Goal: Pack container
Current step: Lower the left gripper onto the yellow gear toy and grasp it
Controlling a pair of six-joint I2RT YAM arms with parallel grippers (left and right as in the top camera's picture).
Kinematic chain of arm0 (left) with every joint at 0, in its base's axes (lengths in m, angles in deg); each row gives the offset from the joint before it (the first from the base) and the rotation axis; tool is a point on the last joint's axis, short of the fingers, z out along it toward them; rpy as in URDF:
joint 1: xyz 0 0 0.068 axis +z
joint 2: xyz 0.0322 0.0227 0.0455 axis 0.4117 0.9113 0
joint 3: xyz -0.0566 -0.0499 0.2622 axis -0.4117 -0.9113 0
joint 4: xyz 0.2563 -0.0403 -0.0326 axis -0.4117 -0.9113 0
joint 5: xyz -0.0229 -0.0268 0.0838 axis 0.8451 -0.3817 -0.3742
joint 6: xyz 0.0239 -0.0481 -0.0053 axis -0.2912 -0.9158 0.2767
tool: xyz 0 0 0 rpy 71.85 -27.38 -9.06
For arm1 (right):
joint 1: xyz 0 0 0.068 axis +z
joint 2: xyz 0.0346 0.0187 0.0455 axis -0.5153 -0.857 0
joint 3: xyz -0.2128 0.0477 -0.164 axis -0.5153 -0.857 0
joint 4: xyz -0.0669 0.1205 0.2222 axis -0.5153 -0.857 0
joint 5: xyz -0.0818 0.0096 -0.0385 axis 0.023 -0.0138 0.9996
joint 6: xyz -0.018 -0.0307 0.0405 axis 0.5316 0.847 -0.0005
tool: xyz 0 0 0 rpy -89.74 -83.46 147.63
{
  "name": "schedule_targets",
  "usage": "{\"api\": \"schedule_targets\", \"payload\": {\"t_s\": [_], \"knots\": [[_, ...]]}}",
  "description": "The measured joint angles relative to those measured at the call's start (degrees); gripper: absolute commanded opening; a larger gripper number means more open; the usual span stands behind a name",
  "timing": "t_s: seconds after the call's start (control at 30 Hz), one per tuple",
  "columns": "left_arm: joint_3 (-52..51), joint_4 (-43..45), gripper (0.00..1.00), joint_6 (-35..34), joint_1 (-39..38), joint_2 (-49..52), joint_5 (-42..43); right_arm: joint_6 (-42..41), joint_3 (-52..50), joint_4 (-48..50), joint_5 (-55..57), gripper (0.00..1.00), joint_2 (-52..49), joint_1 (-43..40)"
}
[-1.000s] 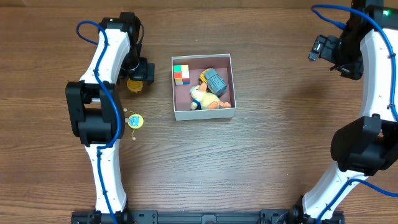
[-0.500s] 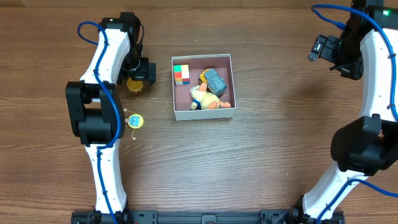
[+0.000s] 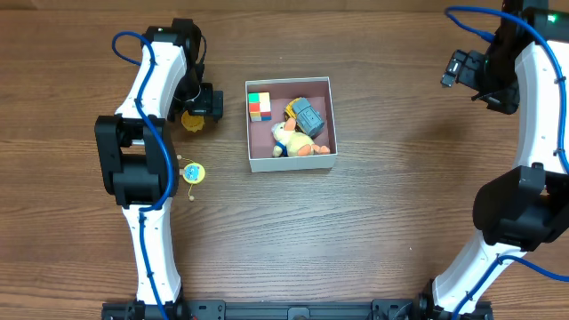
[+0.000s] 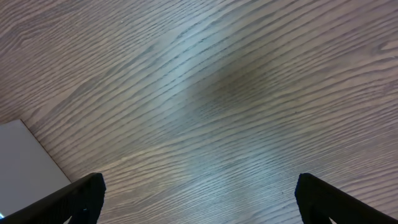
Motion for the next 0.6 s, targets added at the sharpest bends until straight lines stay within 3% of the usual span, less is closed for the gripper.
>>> {"api": "schedule_targets", "payload": {"t_s": [0.6], "knots": [[-6.25, 6.25, 1.0, 0.04, 1.11, 0.04, 1.01, 0.0, 0.0, 0.0, 0.0, 1.0, 0.0, 0.0]]}}
